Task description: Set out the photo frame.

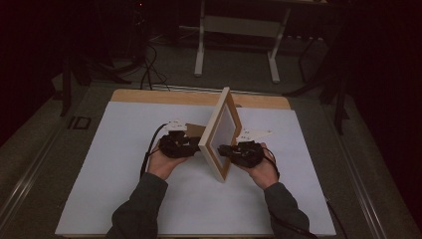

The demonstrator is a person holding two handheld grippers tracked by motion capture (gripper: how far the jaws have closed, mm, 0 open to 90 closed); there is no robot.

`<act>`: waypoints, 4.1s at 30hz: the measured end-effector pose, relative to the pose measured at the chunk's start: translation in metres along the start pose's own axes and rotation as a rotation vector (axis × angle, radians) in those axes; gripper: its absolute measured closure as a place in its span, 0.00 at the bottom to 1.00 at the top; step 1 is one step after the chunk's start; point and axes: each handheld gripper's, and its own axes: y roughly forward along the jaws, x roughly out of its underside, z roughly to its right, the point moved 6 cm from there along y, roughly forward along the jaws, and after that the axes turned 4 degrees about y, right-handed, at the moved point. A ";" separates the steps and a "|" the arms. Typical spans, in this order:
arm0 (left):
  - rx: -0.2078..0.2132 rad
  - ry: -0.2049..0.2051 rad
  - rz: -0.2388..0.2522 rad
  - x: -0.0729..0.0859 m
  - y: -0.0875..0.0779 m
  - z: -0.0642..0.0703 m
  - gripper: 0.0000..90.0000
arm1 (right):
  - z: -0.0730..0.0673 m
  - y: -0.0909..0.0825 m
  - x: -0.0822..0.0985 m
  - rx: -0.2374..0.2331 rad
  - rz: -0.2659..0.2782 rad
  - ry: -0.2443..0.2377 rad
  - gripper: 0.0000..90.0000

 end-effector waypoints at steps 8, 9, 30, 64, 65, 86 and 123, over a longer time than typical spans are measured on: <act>0.031 -0.007 -0.033 0.011 -0.010 0.001 0.54 | 0.005 0.002 0.005 0.023 -0.012 0.015 0.75; 0.035 -0.002 -0.038 0.012 -0.011 0.002 0.52 | 0.006 0.002 0.005 0.024 -0.017 0.020 0.74; 0.079 0.042 0.058 0.004 -0.017 0.037 0.36 | 0.018 -0.003 0.013 0.058 -0.032 0.054 0.65; -0.084 -0.023 0.104 -0.015 -0.009 0.039 0.66 | 0.025 -0.005 0.015 0.070 -0.021 0.082 0.63; -0.083 -0.034 0.102 -0.015 -0.011 0.036 0.66 | 0.025 -0.006 0.015 0.071 -0.019 0.081 0.63; -0.143 -0.019 0.136 -0.010 -0.041 0.010 0.69 | 0.025 -0.006 0.013 0.083 -0.028 0.070 0.62; 0.031 -0.005 0.046 -0.016 -0.049 -0.028 0.75 | 0.061 -0.014 -0.008 0.202 -0.005 0.103 0.60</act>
